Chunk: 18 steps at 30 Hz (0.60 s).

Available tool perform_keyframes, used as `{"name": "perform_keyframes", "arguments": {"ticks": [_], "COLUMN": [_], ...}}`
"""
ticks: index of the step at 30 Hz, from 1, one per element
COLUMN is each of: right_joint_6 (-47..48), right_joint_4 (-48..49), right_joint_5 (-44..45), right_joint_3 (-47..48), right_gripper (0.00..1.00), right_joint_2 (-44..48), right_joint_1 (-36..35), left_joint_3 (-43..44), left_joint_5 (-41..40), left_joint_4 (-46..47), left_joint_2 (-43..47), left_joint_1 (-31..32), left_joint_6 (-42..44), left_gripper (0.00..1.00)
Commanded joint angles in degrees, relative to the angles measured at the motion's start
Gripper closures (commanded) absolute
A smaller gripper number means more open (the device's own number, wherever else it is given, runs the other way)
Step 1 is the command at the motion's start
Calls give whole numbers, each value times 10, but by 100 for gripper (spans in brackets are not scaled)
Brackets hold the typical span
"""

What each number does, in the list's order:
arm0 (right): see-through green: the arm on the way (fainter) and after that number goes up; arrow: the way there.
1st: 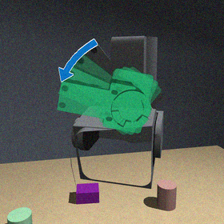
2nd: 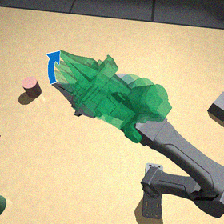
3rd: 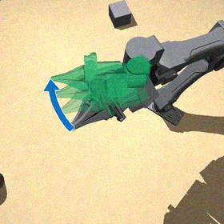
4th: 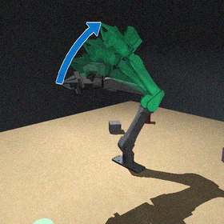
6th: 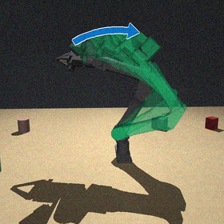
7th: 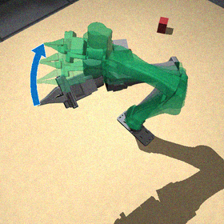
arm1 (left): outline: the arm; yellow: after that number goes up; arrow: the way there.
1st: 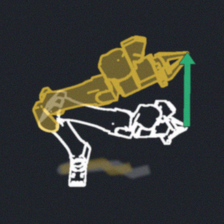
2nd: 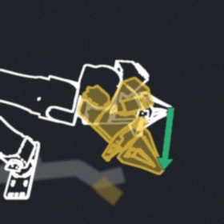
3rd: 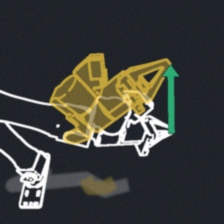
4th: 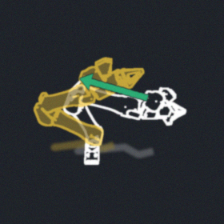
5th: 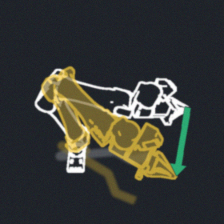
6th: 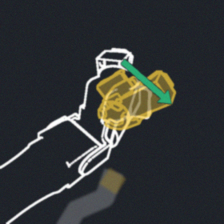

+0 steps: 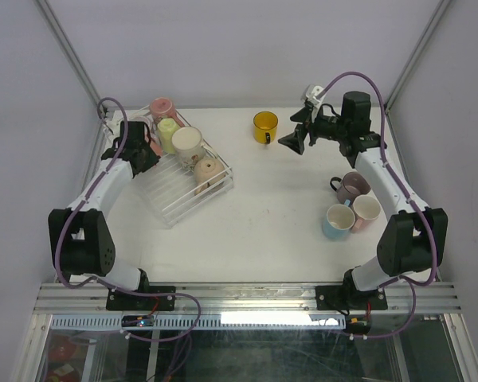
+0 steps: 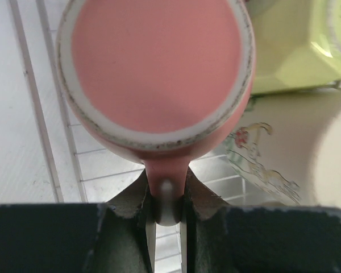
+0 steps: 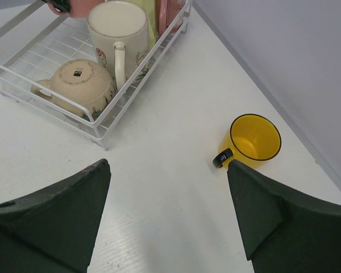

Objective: Load the cups into the dish rack
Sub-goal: Place the cup on the dish rack.

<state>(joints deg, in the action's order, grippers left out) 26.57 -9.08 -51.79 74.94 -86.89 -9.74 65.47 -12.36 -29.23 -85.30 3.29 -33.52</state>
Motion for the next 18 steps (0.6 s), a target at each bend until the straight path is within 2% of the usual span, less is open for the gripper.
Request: {"name": "perform_keyframes", "arguments": {"ticks": [1,7,18], "right_joint_6": [-20,-23,-25], "right_joint_4": [44,49,47], "right_joint_5": [2,5,3], "right_joint_3": [-10,-19,-20], "right_gripper": [13,13,13], "right_joint_2": [11,19,21], "right_joint_1": [0,3,8], "left_joint_3": [24,42,64], "left_joint_5": [-62,-104,-134], "left_joint_4": [80,83,121], "left_joint_2": [-15,-53,-107], "left_joint_1": [-2,-3,11], "left_joint_6": [-18,-31,-23], "left_gripper": [100,100,100]}}
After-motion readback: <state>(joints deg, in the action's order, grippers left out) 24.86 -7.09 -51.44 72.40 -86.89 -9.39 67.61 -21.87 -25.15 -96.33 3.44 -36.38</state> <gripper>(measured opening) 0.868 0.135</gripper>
